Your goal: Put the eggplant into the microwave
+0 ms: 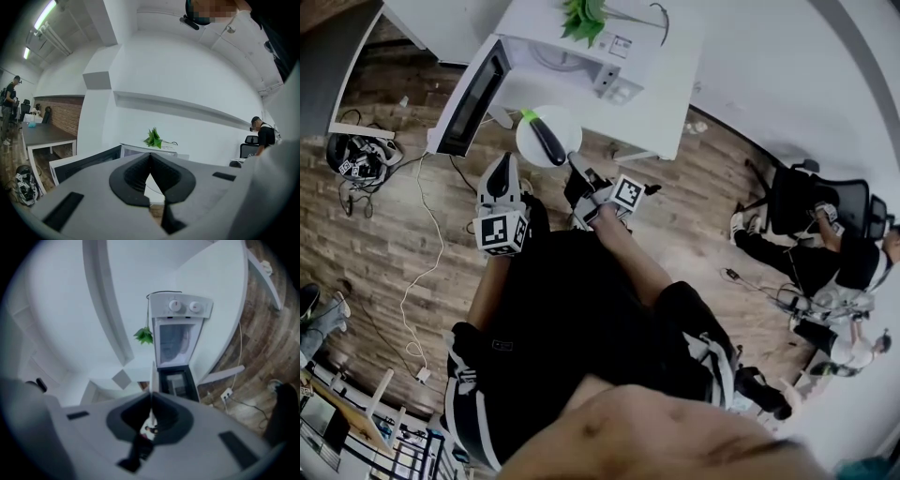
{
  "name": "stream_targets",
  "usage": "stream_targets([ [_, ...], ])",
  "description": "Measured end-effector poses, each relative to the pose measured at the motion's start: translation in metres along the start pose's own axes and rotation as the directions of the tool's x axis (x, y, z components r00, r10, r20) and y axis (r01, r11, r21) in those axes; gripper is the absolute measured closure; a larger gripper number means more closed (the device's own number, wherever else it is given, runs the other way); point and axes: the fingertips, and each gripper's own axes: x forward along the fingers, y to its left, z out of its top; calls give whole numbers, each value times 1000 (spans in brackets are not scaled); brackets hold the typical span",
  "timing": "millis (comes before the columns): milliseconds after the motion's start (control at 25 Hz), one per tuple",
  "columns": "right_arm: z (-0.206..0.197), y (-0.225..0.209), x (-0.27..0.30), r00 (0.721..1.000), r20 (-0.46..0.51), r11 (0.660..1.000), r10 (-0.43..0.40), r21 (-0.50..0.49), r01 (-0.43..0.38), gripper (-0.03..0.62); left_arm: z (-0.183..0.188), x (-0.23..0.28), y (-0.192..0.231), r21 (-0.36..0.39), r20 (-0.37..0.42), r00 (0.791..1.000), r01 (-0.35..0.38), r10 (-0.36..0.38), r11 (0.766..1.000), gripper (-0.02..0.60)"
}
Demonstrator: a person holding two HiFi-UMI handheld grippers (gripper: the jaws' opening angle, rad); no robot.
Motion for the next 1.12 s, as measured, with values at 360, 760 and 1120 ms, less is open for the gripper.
stream_targets([
  [360, 13, -13, 43, 999, 45, 1000, -9, -10, 10, 557, 7, 41, 37, -6, -12, 999, 46, -46, 999, 549],
  [760, 27, -29, 79, 988, 154, 1000, -2, -8, 3, 557, 12, 82, 65, -19, -44, 987, 151, -151, 988, 549],
  [1120, 42, -50, 100, 971, 240, 999, -3, -31, 11, 557, 25, 106, 81, -9, -28, 973, 228, -228, 974, 549],
])
